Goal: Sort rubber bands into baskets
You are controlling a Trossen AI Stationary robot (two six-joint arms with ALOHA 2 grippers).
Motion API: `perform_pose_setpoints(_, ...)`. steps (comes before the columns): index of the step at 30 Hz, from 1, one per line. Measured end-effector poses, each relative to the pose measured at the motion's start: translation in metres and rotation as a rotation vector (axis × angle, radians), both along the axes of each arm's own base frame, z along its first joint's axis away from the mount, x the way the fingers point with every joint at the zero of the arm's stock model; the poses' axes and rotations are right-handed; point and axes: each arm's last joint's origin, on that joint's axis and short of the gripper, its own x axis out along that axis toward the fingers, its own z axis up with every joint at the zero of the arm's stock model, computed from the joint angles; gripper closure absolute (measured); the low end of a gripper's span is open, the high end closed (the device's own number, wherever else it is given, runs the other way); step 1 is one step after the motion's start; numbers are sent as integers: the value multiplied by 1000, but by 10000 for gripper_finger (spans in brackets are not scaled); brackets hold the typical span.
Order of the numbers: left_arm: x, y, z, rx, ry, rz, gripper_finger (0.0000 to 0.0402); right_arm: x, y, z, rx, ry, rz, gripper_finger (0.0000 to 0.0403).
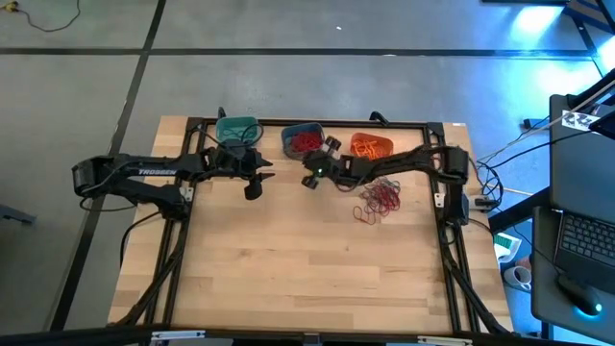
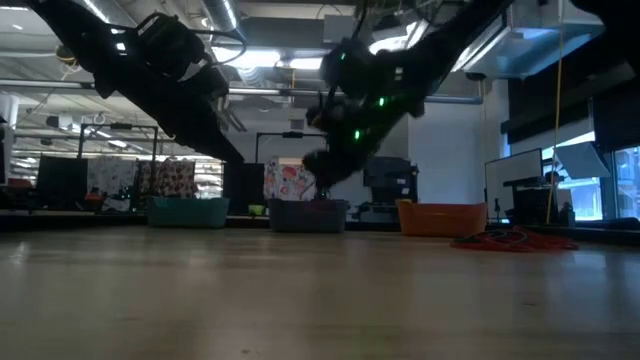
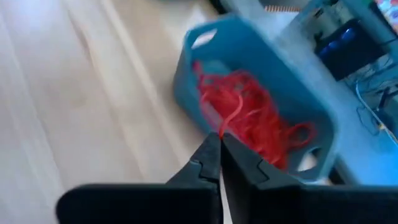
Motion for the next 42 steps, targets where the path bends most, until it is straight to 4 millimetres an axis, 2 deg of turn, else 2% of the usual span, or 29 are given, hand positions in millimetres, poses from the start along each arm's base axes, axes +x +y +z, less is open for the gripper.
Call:
perform_pose_setpoints(6, 0, 0, 0, 0, 0, 0, 242, -12, -28, 45, -55, -131, -31, 395)
perform_pose_setpoints(13, 0, 0, 0, 1, 0, 0, 242, -19, -69, 39, 54, -242, -18, 389)
perform_pose_setpoints(16, 0, 0, 0, 4, 1, -3, 242, -21, -78, 34, 93, -249, -20, 382)
perform_pose_setpoints(18, 0, 0, 0, 4, 1, -3, 242, -22, -79, 33, 117, -256, -30, 363)
perform_pose_setpoints(23, 0, 0, 0, 2, 4, -2, 242, -24, -74, 31, 164, -210, 7, 281)
perform_pose_setpoints(27, -1, -1, -2, -8, 26, -3, 242, -21, -66, 41, 221, -134, 55, 219)
perform_pose_setpoints(30, -1, -1, -2, -9, 27, -2, 242, -20, -60, 51, 242, -21, 57, 190)
perform_pose_setpoints(36, -2, -1, -3, -11, 32, -2, 242, -20, -38, 81, 240, 204, -5, 169)
perform_pose_setpoints(39, -2, -1, -4, -18, 45, -2, 242, -23, -13, 90, 292, 334, 12, 171)
perform_pose_setpoints(42, -3, -1, -4, -21, 46, 0, 242, -32, 17, 90, 334, 504, 38, 175)
